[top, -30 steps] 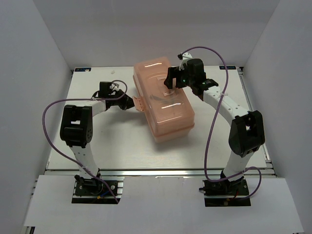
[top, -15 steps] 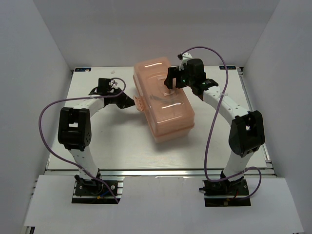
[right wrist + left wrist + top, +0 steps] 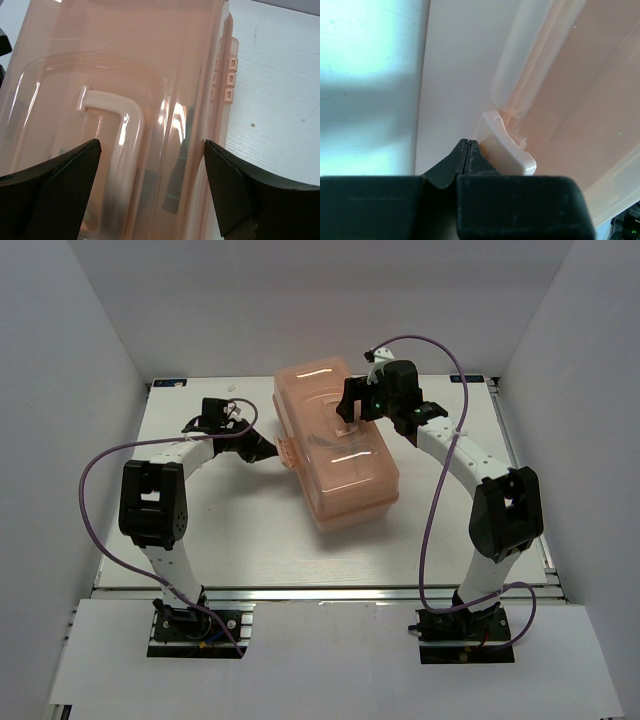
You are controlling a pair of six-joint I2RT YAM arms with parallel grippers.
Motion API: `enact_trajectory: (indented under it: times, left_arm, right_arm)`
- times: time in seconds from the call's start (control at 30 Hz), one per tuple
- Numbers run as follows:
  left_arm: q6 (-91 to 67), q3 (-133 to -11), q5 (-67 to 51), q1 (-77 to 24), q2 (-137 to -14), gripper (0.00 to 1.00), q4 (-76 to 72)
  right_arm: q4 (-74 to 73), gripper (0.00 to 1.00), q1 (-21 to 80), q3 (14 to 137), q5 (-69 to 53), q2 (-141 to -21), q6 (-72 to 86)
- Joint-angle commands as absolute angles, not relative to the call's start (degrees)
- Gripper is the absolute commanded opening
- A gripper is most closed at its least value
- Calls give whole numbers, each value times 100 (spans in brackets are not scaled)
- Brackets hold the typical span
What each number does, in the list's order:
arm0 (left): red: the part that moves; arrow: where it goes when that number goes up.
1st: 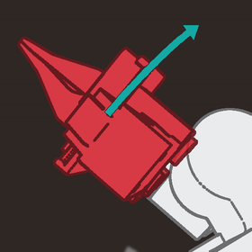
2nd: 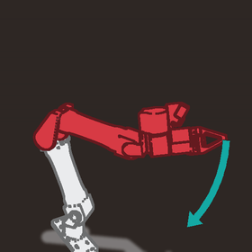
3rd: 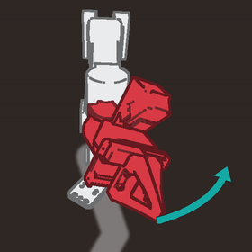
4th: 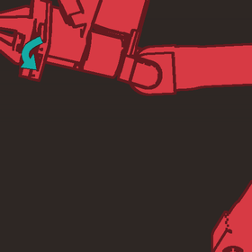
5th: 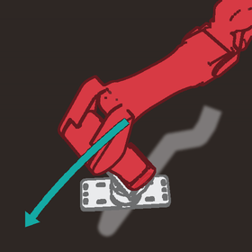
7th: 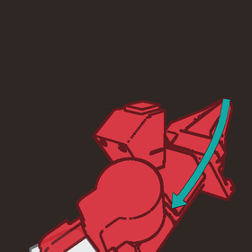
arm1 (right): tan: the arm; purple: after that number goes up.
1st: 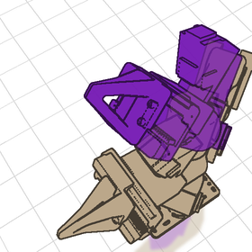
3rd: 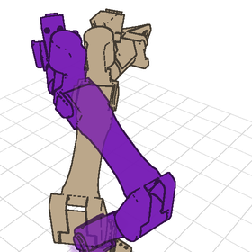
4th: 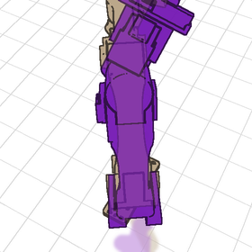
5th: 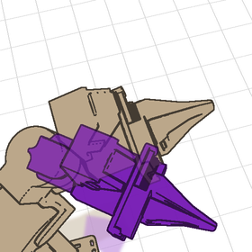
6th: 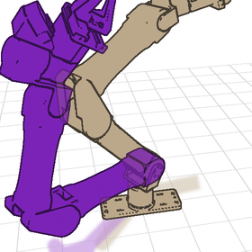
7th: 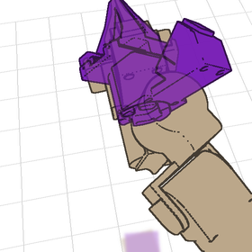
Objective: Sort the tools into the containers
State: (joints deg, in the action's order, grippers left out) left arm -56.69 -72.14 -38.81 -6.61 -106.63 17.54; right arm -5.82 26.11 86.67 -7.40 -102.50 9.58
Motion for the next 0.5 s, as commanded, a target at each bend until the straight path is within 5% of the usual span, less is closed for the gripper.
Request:
enact_trajectory:
  times: [0.0,0.47]
  left_arm:
    - [-5705,-7734,-4483,-914,-10099,0,1467]
    - [-5467,-8077,-4201,-1081,-10283,0,1907]
  right_arm:
    - [-940,87,2821,8508,-1028,-10521,747]
    - [-941,87,2839,8534,-1002,-10556,738]
